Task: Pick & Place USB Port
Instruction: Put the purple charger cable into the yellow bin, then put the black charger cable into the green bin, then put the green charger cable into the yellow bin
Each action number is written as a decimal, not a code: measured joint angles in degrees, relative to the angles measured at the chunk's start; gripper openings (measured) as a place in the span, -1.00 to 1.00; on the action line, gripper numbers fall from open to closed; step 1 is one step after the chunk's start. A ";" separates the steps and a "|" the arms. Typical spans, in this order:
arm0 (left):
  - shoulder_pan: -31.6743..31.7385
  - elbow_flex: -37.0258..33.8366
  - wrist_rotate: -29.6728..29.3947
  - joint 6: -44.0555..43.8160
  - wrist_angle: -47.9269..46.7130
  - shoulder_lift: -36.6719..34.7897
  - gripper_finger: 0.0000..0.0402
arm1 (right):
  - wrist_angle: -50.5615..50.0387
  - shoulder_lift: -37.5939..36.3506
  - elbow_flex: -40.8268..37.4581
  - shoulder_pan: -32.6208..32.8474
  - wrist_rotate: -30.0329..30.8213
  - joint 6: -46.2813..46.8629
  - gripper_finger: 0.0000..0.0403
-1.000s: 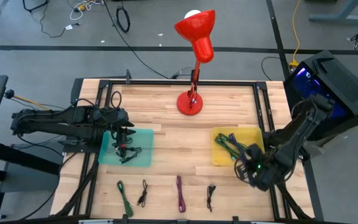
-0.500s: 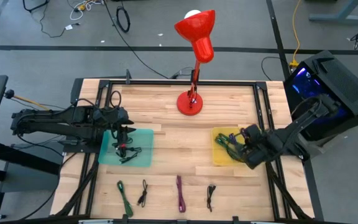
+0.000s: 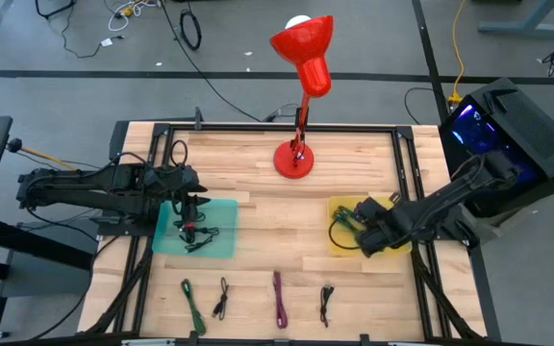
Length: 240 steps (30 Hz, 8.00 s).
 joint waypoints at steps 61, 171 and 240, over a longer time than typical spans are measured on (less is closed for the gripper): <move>0.00 0.00 2.43 -1.60 1.07 0.00 -0.14 | 56.21 25.89 6.38 13.06 -18.15 19.97 -0.18; 0.00 0.21 10.34 11.35 49.95 11.54 -0.95 | 88.39 24.88 28.92 -26.92 -19.79 -65.23 -0.93; -9.12 0.02 18.92 -19.51 -7.54 6.40 -0.04 | 84.53 24.66 21.74 -28.32 -13.56 -62.20 -0.59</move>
